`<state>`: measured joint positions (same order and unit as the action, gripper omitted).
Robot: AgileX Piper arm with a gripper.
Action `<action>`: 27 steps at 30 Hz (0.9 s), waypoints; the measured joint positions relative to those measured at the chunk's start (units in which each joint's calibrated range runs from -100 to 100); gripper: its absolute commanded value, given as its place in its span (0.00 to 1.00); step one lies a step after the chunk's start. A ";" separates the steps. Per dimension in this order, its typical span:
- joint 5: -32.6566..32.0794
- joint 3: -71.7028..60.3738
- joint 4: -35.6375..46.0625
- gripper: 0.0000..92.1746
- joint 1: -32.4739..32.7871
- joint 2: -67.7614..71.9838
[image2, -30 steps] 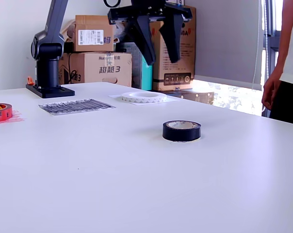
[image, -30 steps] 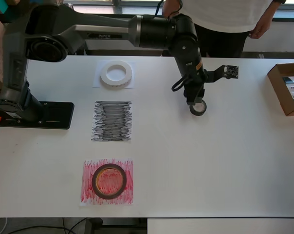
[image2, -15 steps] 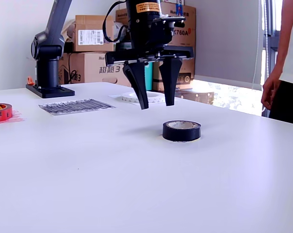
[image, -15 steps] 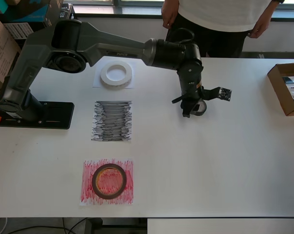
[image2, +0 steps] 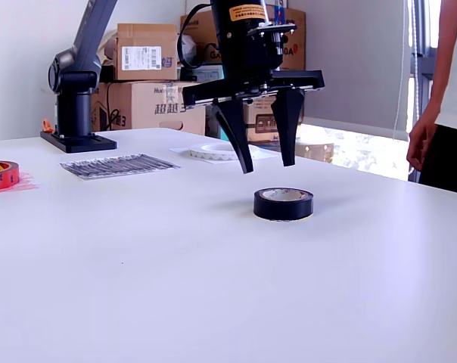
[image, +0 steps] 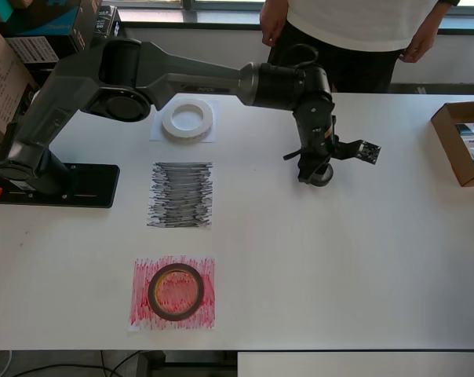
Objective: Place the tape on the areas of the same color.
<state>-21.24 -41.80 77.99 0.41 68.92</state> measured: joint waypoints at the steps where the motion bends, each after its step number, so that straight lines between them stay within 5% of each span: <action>1: -0.07 0.00 0.00 0.56 0.00 0.19; 27: -1.86 0.01 -1.31 0.56 -1.61 3.90</action>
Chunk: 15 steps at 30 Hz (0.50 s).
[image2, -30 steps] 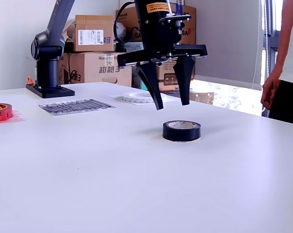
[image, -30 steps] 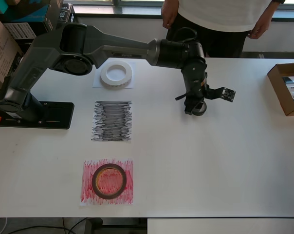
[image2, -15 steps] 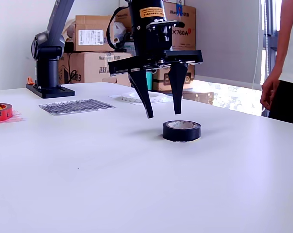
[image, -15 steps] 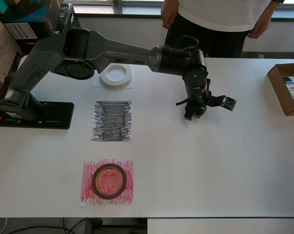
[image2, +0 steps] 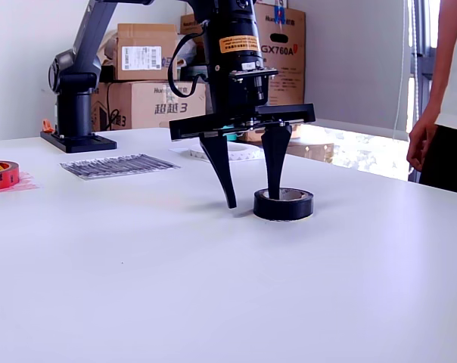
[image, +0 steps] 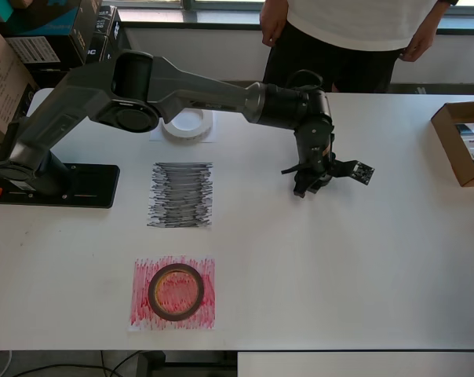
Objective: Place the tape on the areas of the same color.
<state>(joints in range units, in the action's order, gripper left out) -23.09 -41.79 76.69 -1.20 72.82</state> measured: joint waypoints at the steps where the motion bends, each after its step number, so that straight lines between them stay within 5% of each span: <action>1: 0.12 0.00 0.00 0.56 -0.14 0.00; 9: 0.94 -0.12 -0.25 0.50 -0.05 0.98; 12: 0.94 -0.12 -0.07 0.34 -0.13 0.98; 15: 0.94 -0.12 -0.07 0.08 -0.12 0.98</action>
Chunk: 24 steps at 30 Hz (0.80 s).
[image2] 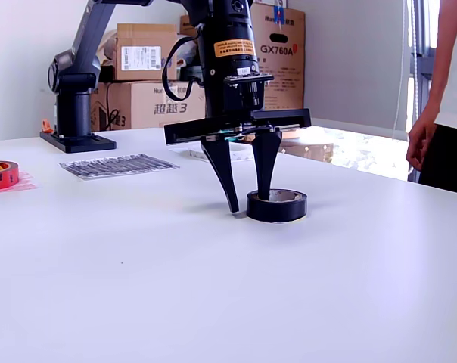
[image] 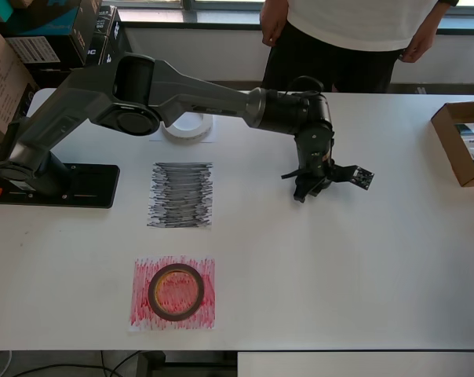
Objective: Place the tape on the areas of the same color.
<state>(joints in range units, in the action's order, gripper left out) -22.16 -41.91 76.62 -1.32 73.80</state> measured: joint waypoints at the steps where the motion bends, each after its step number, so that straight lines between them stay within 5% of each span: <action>1: 0.00 0.00 0.00 0.00 0.00 0.00; 24: 7.22 4.22 3.96 0.00 1.84 -13.60</action>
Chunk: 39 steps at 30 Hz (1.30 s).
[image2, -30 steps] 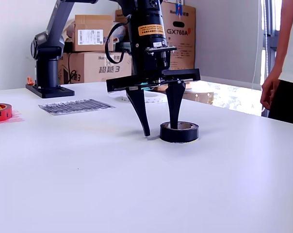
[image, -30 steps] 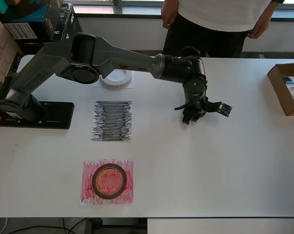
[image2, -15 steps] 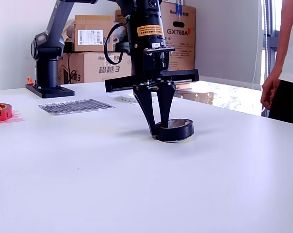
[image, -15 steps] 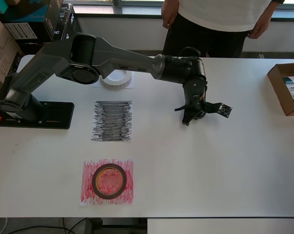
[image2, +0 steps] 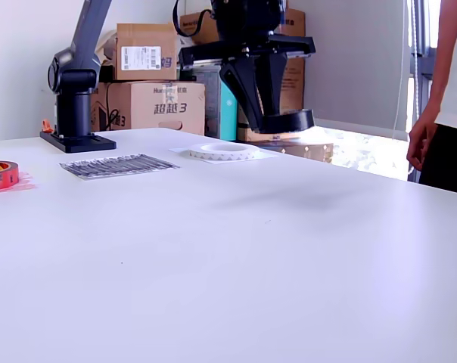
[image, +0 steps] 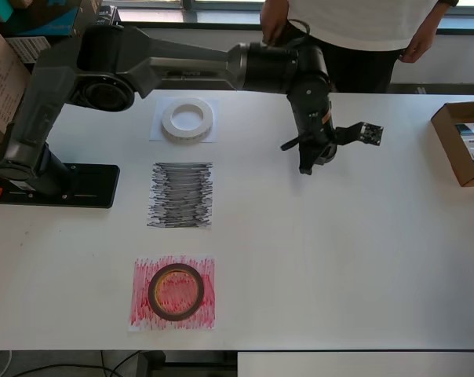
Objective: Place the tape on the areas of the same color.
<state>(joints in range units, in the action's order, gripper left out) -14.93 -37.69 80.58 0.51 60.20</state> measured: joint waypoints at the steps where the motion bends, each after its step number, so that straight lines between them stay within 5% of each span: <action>1: 0.63 0.95 0.00 0.00 0.21 -1.74; 21: 14.50 39.19 -8.36 0.00 -4.59 -44.05; 39: 26.19 79.86 -28.67 0.00 -8.55 -76.11</action>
<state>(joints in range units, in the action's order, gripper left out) 11.26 42.17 51.91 -8.04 -15.91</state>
